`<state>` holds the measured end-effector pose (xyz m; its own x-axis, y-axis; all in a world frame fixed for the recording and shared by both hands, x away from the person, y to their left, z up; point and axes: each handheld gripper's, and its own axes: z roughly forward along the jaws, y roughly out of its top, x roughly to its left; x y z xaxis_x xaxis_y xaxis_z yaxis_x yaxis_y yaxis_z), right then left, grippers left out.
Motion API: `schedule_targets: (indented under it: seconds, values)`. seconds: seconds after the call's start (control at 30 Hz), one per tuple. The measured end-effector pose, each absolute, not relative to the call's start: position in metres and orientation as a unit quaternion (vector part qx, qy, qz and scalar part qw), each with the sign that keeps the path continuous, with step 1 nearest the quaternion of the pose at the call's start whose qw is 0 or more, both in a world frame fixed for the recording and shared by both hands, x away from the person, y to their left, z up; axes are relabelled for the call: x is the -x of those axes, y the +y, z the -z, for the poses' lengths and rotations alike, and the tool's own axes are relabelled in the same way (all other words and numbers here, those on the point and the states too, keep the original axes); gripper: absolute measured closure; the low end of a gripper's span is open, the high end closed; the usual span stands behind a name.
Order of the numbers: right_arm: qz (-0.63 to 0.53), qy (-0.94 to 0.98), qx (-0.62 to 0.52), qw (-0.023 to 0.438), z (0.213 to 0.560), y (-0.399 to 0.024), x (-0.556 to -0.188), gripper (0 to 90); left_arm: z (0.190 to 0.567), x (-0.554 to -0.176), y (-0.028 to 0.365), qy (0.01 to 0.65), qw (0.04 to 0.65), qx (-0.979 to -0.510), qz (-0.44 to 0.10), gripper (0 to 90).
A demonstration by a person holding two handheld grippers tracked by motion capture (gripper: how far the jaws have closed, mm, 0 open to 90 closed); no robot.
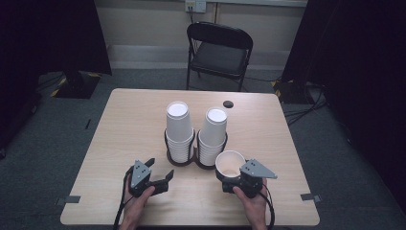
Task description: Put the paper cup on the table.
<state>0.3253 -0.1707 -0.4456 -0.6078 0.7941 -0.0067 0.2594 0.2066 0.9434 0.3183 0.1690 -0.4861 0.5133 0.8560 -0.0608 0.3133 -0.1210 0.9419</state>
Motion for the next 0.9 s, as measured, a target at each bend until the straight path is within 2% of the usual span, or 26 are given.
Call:
schedule_targets:
  seconds: [0.47, 0.57, 0.83, 0.9]
  values:
    - [-0.519, 0.700, -0.397, 0.289, 0.438, -0.197, -0.364, 10.5, 0.495, -0.313, 0.175, 0.430, 0.517, -0.682, -0.288, 15.7]
    - [-0.516, 0.699, -0.402, 0.290, 0.439, -0.199, -0.369, 10.5, 0.495, -0.308, 0.172, 0.432, 0.504, -0.677, -0.318, 15.8]
    - [-0.510, 0.676, -0.425, 0.319, 0.445, -0.208, -0.385, 10.5, 0.496, -0.305, 0.177, 0.441, 0.532, -0.647, -0.322, 16.1]
    - [-0.515, 0.669, -0.428, 0.322, 0.447, -0.209, -0.390, 10.5, 0.496, -0.304, 0.176, 0.433, 0.526, -0.654, -0.328, 16.1]
